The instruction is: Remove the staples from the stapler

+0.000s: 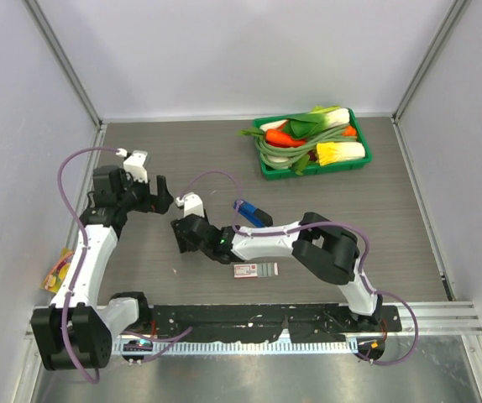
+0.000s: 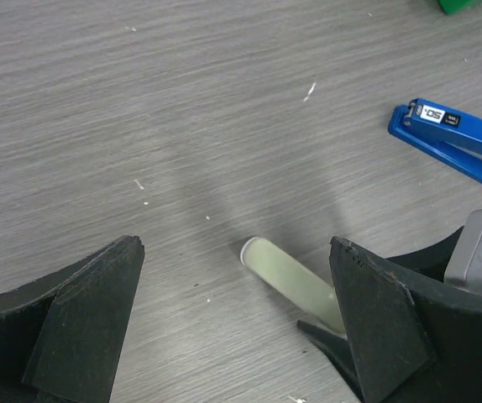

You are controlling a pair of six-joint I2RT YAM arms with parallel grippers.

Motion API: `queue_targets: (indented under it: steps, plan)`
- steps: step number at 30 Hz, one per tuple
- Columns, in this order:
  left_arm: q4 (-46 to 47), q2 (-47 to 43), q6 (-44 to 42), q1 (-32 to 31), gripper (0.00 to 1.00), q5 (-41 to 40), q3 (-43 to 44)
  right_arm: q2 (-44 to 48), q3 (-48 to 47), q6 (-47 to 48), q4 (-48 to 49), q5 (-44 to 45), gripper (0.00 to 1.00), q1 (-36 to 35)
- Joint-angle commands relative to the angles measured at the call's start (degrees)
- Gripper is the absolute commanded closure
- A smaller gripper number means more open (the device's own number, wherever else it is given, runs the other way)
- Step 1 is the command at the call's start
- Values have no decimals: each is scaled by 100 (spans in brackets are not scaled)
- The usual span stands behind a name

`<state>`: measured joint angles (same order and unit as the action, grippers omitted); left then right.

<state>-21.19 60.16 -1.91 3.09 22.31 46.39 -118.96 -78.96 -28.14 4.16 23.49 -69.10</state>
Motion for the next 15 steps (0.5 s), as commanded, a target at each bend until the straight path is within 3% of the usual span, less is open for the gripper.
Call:
queue_targets:
  steps: [1, 5, 11, 15]
  plan:
    - [282, 48, -46, -229, 3, 46, -51, 364, -269, -78, -135, 60, 32, -77]
    - [291, 83, -99, -422, 3, -68, 1, 741, -86, 107, -258, -28, 21, -69]
    - [291, 83, -160, -687, 3, -209, 37, 1910, 757, 572, -188, -231, 18, 81]
    - [457, 145, -55, -1020, 3, -332, 1, 2824, 1356, 915, -381, -274, 17, 755]
